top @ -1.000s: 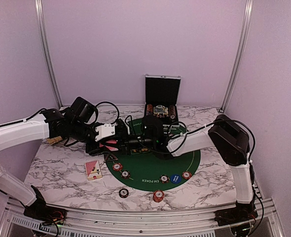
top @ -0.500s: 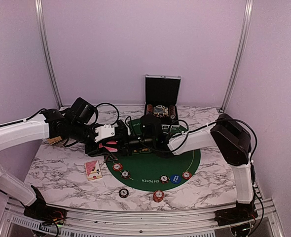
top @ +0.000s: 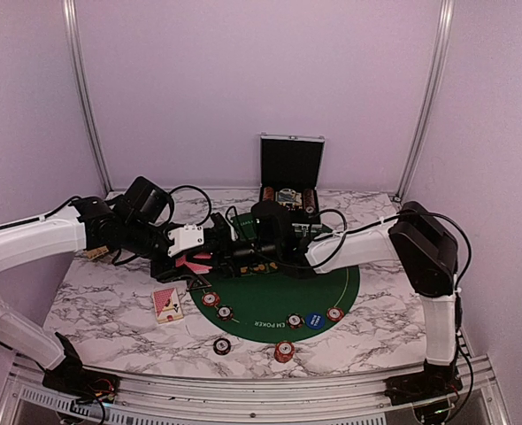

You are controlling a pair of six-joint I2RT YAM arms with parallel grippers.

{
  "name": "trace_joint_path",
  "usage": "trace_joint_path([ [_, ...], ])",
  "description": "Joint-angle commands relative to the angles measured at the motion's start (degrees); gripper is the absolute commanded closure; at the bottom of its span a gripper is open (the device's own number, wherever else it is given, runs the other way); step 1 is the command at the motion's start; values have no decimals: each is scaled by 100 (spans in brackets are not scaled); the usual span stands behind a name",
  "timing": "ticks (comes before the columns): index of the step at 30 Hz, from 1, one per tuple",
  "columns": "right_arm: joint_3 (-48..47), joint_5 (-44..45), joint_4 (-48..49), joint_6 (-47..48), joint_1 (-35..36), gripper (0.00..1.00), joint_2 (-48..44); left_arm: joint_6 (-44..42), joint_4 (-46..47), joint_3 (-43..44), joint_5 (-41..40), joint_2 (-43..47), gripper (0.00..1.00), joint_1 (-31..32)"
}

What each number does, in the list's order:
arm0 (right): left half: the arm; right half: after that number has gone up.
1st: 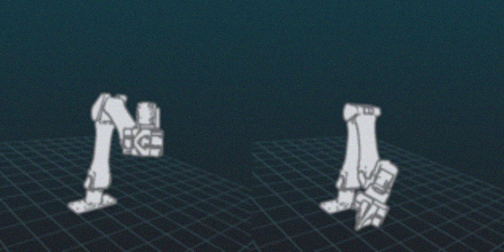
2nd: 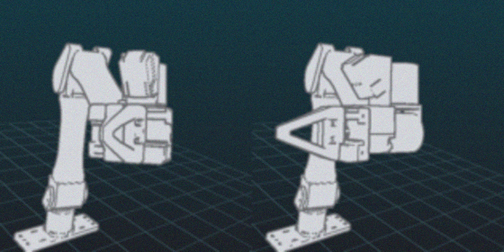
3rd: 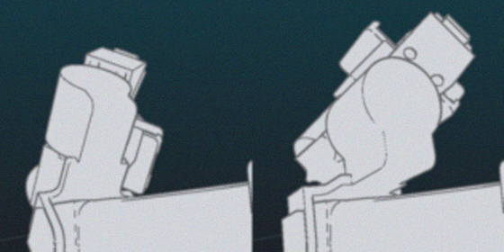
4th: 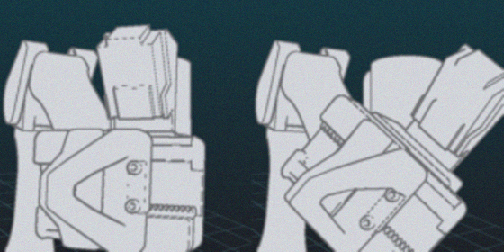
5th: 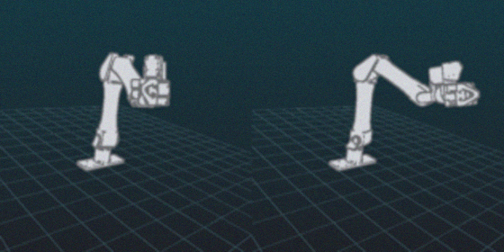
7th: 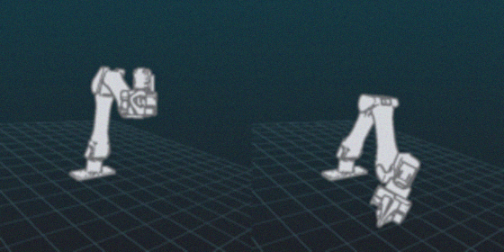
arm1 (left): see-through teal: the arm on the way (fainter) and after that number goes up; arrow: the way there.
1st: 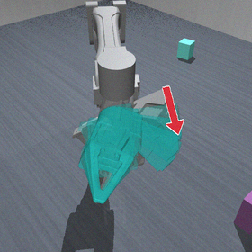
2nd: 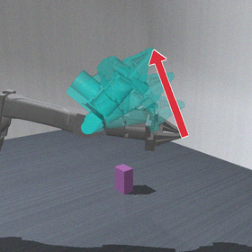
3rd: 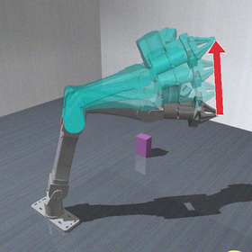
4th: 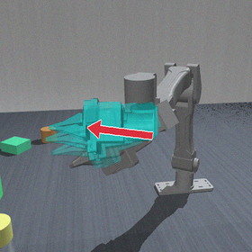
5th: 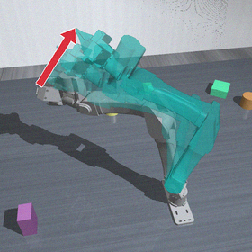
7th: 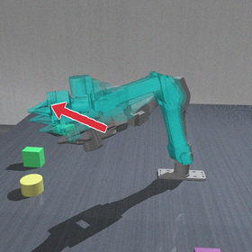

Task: Distribute texas hold em gaming equipment

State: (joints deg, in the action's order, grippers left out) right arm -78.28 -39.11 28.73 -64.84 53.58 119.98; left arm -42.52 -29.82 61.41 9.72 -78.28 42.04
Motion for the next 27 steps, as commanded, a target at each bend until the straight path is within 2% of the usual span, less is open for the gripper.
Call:
trace_joint_path([
  [1,-84,187,-445,138,-76,61,-180,60,14,-19,-17,269,77,-2],
  [9,-20,-28,-434,195,-101,62,-292,110,8,-58,-114,249,79,-28],
  [14,120,-91,-421,234,-146,57,-415,126,7,-93,-113,261,81,-51],
  [23,212,-141,-416,229,-197,55,-589,147,6,-111,-117,261,83,-55],
  [27,257,-145,-413,224,-208,64,-667,165,9,-128,-149,262,83,-62],
])
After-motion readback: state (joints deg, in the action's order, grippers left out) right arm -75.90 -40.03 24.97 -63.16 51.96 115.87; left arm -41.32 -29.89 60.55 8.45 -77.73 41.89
